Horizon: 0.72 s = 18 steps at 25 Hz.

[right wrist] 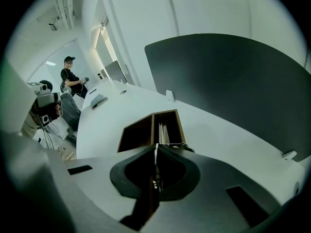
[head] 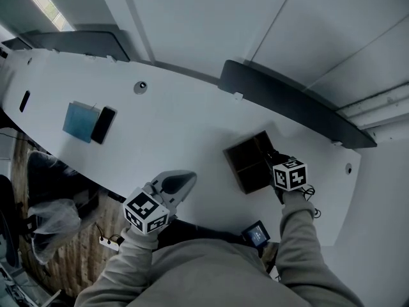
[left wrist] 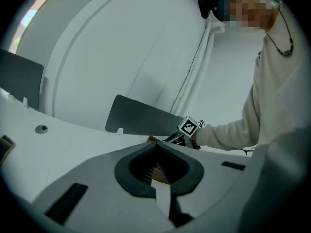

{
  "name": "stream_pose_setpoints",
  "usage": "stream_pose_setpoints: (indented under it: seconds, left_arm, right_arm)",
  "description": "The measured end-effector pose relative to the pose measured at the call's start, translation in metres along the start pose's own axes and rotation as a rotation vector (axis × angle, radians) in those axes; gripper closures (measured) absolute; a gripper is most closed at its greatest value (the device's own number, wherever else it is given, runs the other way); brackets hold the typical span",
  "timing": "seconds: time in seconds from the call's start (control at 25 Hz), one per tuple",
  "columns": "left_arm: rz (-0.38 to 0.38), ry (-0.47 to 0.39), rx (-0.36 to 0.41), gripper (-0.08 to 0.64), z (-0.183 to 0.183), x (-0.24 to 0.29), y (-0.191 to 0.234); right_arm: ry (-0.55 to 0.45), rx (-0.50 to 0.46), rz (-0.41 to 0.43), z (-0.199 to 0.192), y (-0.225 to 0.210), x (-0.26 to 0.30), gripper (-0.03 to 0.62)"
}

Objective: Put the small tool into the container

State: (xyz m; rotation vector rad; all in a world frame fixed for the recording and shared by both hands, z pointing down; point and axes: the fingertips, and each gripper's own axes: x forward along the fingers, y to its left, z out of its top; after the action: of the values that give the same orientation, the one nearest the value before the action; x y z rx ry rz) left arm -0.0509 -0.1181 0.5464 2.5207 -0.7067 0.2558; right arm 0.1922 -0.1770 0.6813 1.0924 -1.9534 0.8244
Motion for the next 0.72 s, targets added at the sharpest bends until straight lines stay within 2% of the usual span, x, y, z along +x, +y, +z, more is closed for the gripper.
stream_pose_setpoints:
  seconds: [0.16,0.24,0.32,0.36,0.44,0.72]
  left_arm:
    - [-0.013,0.004,0.007,0.558,0.001,0.002,-0.003]
    - [-0.019,0.002,0.010,0.558,0.002,0.001,-0.005]
    - [-0.020,-0.001,0.013,0.558,0.005,0.000,-0.006]
    - [-0.018,-0.002,0.014,0.558,0.006,0.000,-0.005]
    - [-0.016,-0.002,0.014,0.558,0.005,0.000,-0.004]
    - [-0.026,-0.001,0.016,0.558,0.005,0.000,-0.004]
  right_arm:
    - [-0.024,0.009,0.005,0.002,0.001,0.000,0.569]
    - [-0.035,0.029,0.044,0.001,0.008,-0.002,0.567]
    - [-0.030,0.041,0.085,-0.003,0.017,-0.001,0.448]
    - [-0.024,0.031,0.086,-0.006,0.020,0.000,0.430]
    - [-0.025,0.012,0.063,-0.010,0.019,0.000,0.428]
    - [-0.065,0.048,0.024,-0.004,0.010,-0.009,0.428]
